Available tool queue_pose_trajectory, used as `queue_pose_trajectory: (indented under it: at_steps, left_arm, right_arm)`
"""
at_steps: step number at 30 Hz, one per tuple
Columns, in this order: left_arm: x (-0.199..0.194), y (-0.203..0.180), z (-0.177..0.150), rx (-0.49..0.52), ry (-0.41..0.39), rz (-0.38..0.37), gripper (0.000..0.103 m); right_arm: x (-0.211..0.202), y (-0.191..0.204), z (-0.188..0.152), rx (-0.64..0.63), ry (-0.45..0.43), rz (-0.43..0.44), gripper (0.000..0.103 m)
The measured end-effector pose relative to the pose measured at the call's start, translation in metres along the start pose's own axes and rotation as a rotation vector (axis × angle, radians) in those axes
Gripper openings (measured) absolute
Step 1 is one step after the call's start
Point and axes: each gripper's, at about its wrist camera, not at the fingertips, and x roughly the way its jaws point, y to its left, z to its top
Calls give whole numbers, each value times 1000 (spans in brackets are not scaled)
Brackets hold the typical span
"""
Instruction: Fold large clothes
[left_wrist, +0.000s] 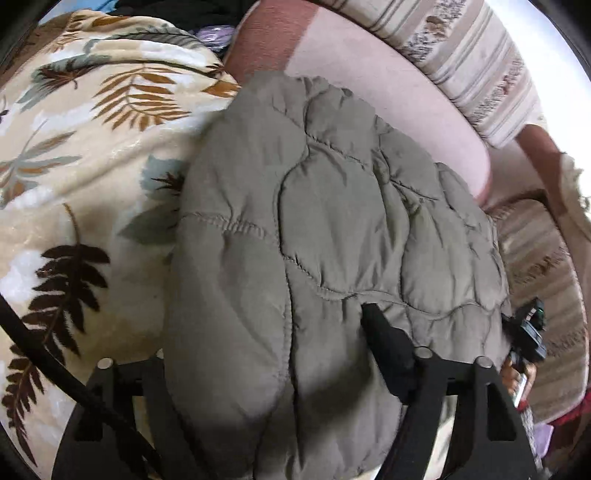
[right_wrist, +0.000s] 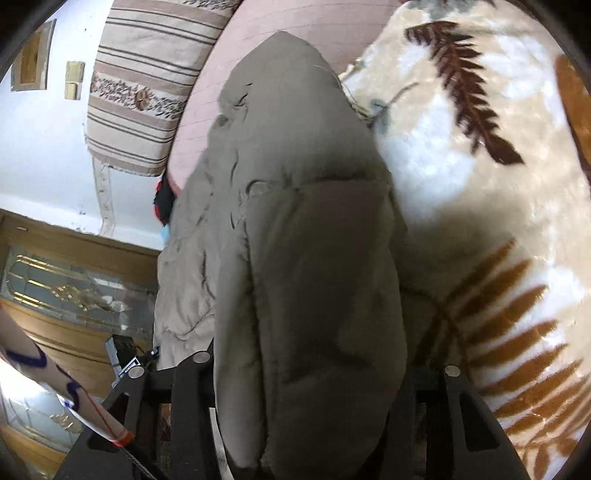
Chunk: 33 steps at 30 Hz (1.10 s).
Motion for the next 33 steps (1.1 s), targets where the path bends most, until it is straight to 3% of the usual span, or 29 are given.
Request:
queue_pose_trajectory:
  at_steps: [1,2,10,13,16,19,21,24,33]
  left_arm:
    - [-5,-4,1,4,-7,17,77]
    - [-10,-8,-1,13,-17,31,76]
    - [-82,-20,-18,104,-172,180,77]
    - [-83,-37,-17,123,-187,164,81]
    - [-53,-59,-6,157,-166,176,82]
    - [-12,-70,5,182,-157,249,82]
    - [11,-71,13,200,-161,314,83]
    - [32,-74,25,235,-195,356,88]
    - [60,-70,59,224,-193,368,92]
  right_arm:
    - [-1,4,0,-3,-29,-80,80]
    - [-3,8,0,-9,-49,-130,82]
    - [-79,66,-14,-163,-322,-488,85]
    - [-80,102,-17,-283,-330,-496,85]
    - [-56,130,-16,-352,-289,-457,85]
    - [-15,144,-7,-397,-268,-464,85]
    - [17,149,0,-414,-264,-515,85]
    - [47,140,14,-438,-286,-587,85]
    - [67,107,68,-351,-278,-629,88]
